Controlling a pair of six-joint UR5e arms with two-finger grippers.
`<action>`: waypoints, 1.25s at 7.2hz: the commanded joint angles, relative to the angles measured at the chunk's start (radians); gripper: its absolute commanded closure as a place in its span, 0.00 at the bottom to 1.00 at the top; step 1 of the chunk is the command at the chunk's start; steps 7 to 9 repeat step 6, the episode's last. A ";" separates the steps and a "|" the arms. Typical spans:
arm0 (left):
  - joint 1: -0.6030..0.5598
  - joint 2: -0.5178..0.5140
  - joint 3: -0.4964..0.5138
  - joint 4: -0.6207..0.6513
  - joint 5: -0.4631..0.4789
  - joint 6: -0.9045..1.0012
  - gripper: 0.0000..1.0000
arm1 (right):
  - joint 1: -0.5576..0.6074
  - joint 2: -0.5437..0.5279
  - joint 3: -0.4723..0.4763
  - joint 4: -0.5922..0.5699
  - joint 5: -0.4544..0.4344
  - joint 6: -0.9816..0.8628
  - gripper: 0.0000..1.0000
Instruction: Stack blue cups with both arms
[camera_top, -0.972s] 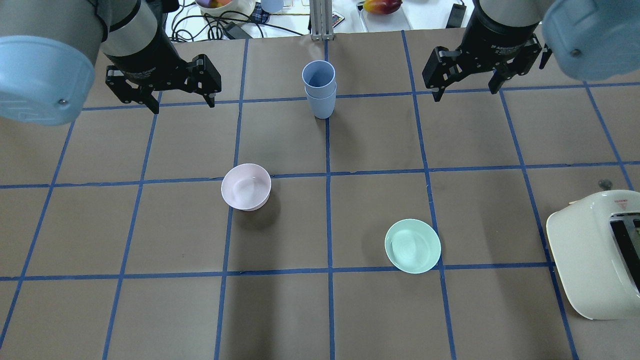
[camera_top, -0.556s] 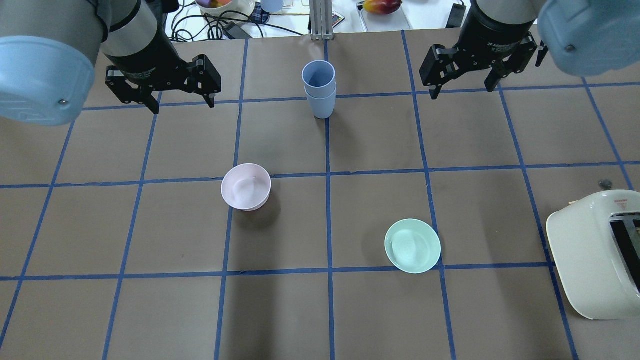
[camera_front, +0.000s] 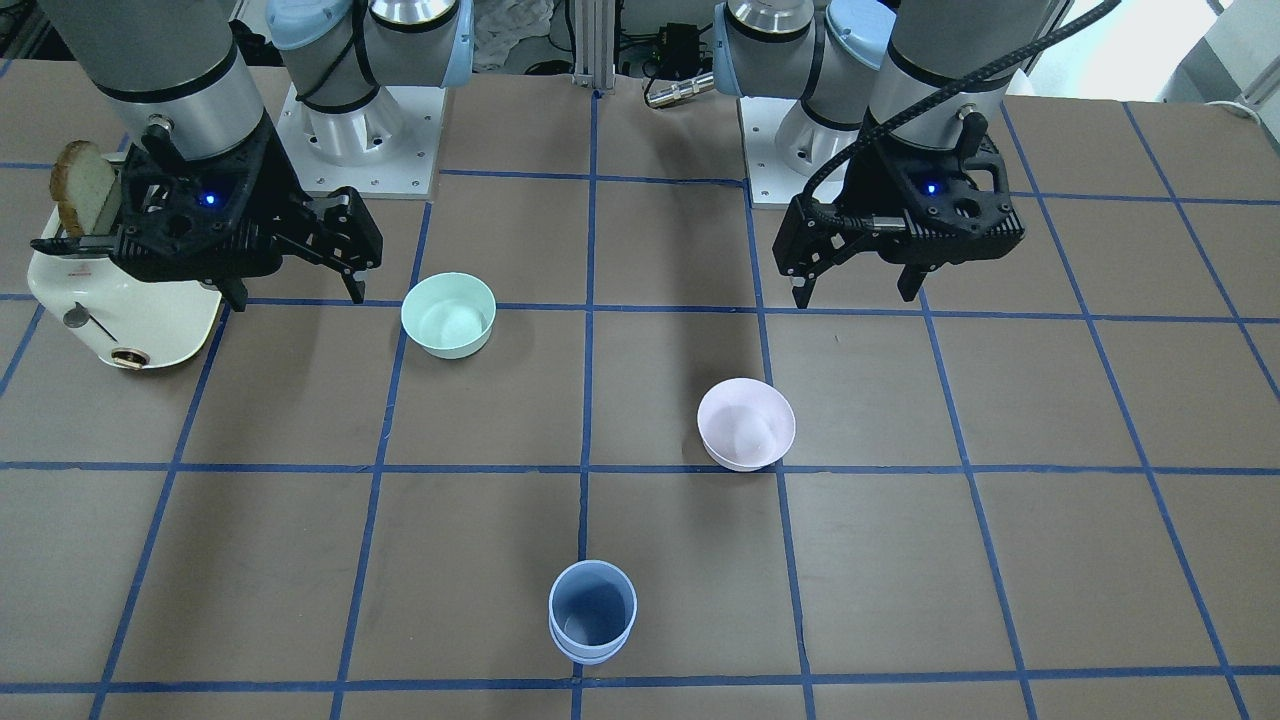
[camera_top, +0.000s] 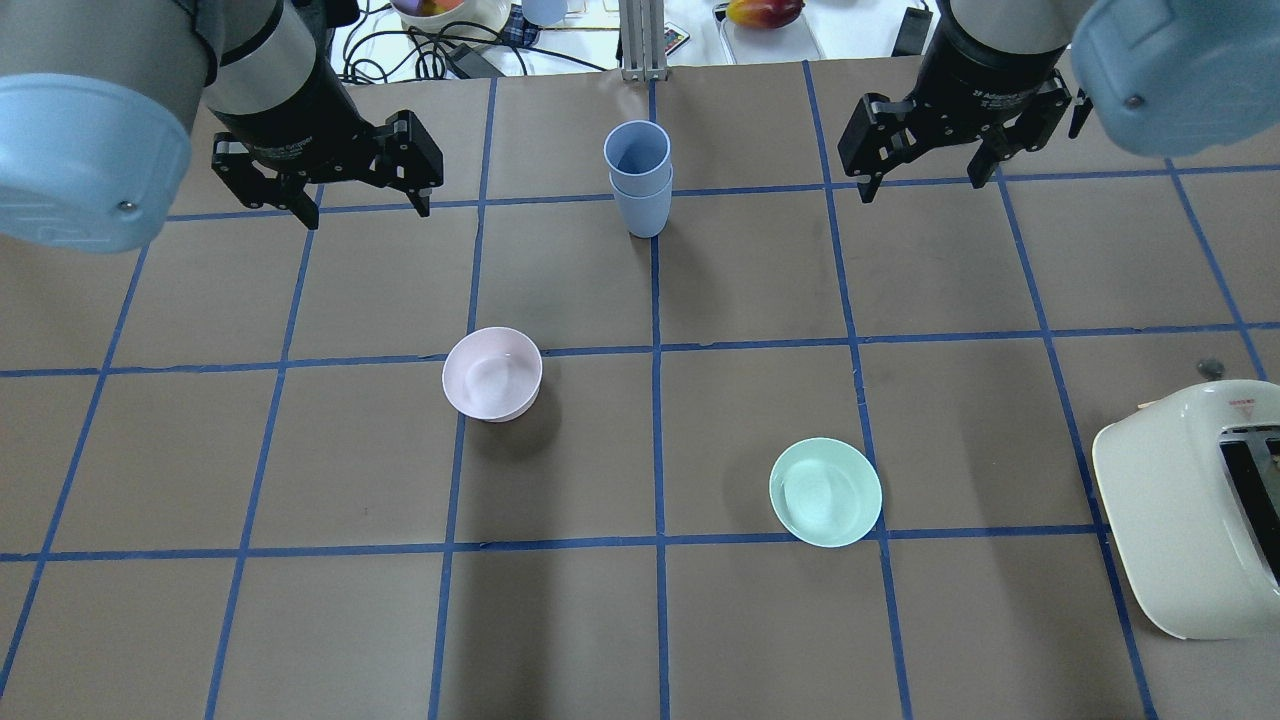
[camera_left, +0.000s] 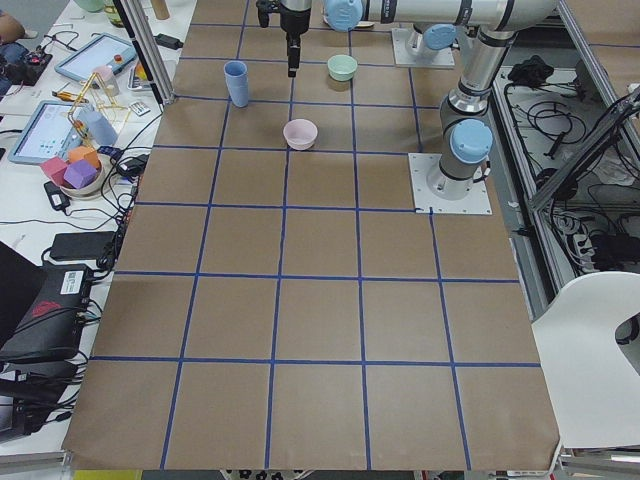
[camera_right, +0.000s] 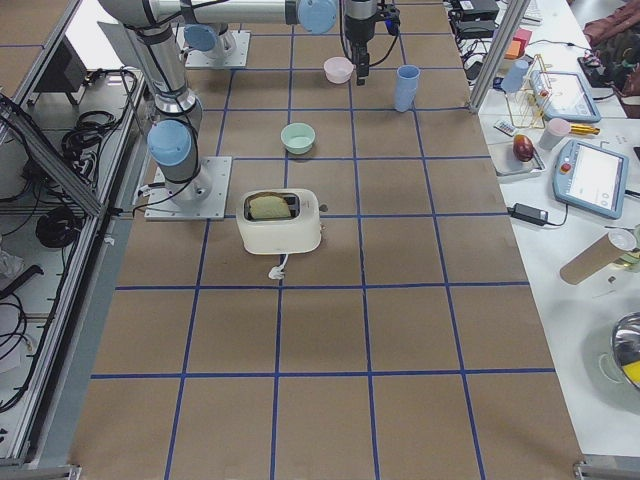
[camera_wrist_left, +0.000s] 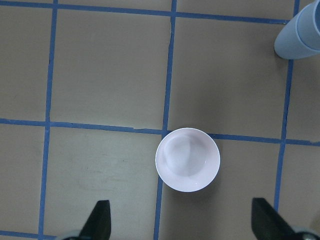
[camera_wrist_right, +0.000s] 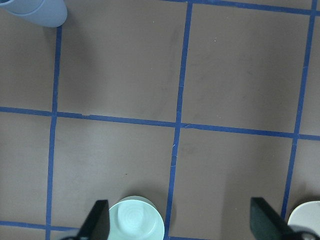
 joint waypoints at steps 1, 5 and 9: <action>0.001 0.000 -0.001 0.000 -0.002 -0.001 0.00 | 0.000 0.001 0.003 0.000 0.000 0.000 0.00; 0.001 0.000 -0.001 0.000 0.000 0.001 0.00 | 0.002 0.003 0.004 0.000 -0.003 0.000 0.00; 0.001 0.000 -0.001 0.000 0.000 -0.001 0.00 | 0.002 0.003 0.010 0.000 -0.007 0.000 0.00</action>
